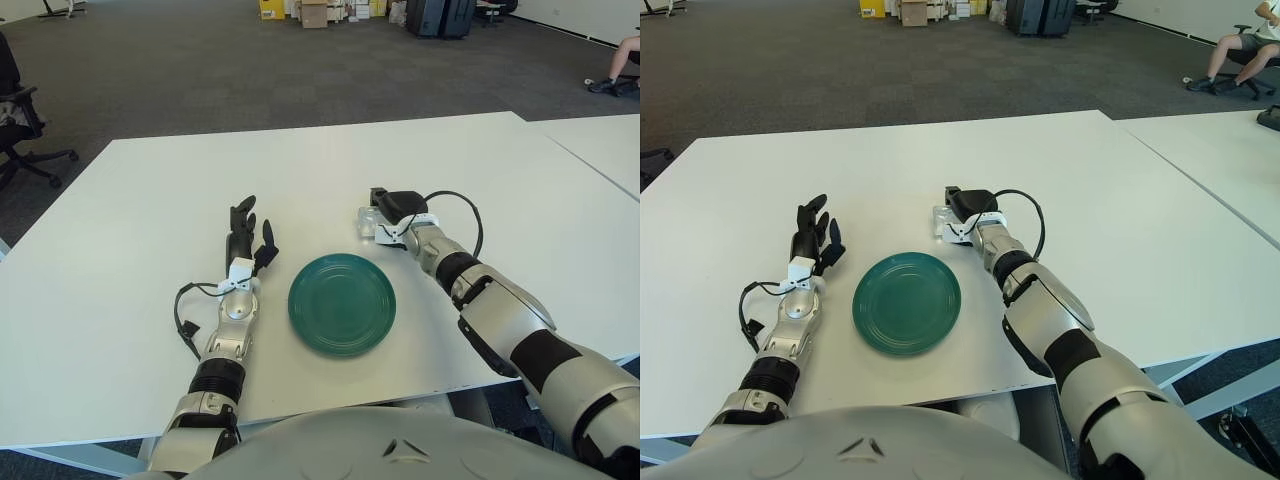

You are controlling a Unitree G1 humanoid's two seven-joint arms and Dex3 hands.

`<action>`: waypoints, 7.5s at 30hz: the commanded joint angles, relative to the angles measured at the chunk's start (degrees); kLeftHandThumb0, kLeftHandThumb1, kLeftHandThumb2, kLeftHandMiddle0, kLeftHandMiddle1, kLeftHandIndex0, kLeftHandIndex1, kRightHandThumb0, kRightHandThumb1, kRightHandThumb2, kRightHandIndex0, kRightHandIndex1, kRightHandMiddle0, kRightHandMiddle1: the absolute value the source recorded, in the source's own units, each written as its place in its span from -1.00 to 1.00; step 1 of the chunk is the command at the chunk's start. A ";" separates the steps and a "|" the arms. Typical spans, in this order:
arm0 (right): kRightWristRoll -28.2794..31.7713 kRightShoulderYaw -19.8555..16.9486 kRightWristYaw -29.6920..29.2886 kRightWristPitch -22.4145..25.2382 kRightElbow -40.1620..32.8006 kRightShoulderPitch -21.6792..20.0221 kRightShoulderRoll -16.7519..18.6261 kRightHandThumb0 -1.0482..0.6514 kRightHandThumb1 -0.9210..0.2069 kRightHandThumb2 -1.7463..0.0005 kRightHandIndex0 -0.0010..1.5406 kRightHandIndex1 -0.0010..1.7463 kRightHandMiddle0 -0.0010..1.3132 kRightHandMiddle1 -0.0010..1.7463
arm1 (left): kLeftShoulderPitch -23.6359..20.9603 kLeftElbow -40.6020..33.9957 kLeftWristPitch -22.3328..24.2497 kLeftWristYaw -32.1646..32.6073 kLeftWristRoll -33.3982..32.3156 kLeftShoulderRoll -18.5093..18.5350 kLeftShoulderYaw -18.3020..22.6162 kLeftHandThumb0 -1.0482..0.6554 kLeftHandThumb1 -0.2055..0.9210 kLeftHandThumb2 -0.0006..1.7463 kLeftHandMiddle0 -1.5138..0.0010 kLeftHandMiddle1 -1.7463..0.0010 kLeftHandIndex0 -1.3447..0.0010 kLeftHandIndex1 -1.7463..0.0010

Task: Put the bottle into the plate.

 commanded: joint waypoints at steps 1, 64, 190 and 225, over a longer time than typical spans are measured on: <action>0.39 -0.59 -0.69 -0.30 0.12 -0.12 -0.86 0.23 0.49 -0.77 0.04 0.86 -0.10 1.00 | -0.53 0.13 -0.35 -0.36 -0.46 0.51 0.38 -0.64 1.00 -0.02 0.53 1.00 1.00 0.10; 5.05 -13.85 16.60 -4.98 -70.16 21.35 -10.07 0.23 0.51 -0.83 0.05 0.95 -0.13 1.00 | -1.16 1.22 -1.09 0.19 1.29 2.00 -0.39 -0.67 1.00 0.01 0.50 0.99 1.00 0.09; -8.98 -2.48 15.28 -25.71 -63.22 29.14 -12.18 0.23 0.44 -0.77 0.02 0.94 -0.17 1.00 | -2.57 2.21 -1.02 -1.42 -1.59 1.27 0.21 -0.61 1.00 -0.01 0.46 0.99 1.00 0.07; -9.23 -1.61 14.55 -27.64 -63.90 29.53 -13.03 0.23 0.48 -0.80 0.04 0.94 -0.16 1.00 | -3.31 4.40 -3.86 -0.46 -0.52 2.01 0.02 -0.63 1.00 -0.02 0.46 0.99 1.00 0.06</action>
